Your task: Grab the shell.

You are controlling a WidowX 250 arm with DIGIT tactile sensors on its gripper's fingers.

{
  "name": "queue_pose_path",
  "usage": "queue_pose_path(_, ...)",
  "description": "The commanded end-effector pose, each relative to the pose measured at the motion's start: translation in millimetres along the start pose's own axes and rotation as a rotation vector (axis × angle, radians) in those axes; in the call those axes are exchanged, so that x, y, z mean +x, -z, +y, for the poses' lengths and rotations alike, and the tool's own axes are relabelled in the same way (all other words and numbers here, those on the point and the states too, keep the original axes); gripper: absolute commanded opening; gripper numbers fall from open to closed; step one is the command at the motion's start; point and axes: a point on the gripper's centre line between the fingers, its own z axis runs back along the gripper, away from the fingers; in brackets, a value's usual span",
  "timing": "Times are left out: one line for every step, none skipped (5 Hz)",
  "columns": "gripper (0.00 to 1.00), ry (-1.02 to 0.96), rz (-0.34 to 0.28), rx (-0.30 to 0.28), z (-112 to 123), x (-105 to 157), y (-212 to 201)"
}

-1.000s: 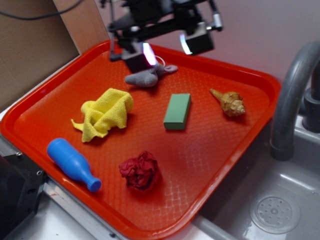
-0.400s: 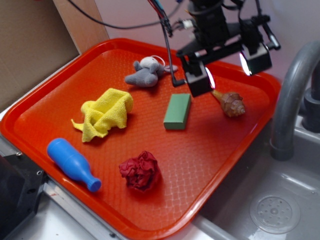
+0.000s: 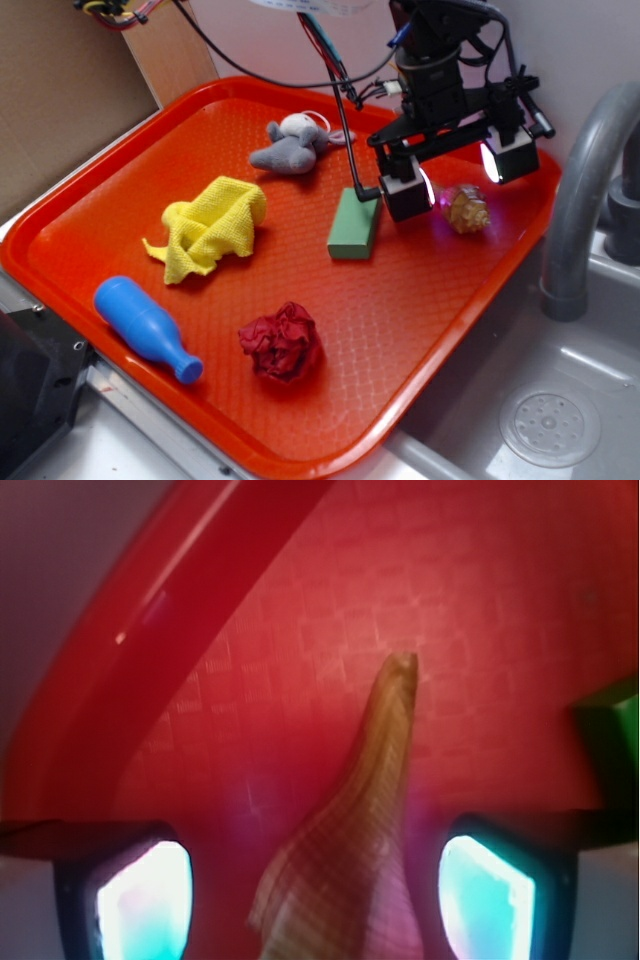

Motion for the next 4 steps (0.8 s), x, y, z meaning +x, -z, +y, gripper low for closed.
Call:
queue_pose_path(0.00,0.060,0.101,-0.138,1,-6,0)
queue_pose_path(0.00,0.175,0.145,-0.132,2,-8,-9)
queue_pose_path(0.00,0.431,0.003,-0.082,2,4,-52)
queue_pose_path(0.00,0.644,-0.094,-0.009,6,18,-97)
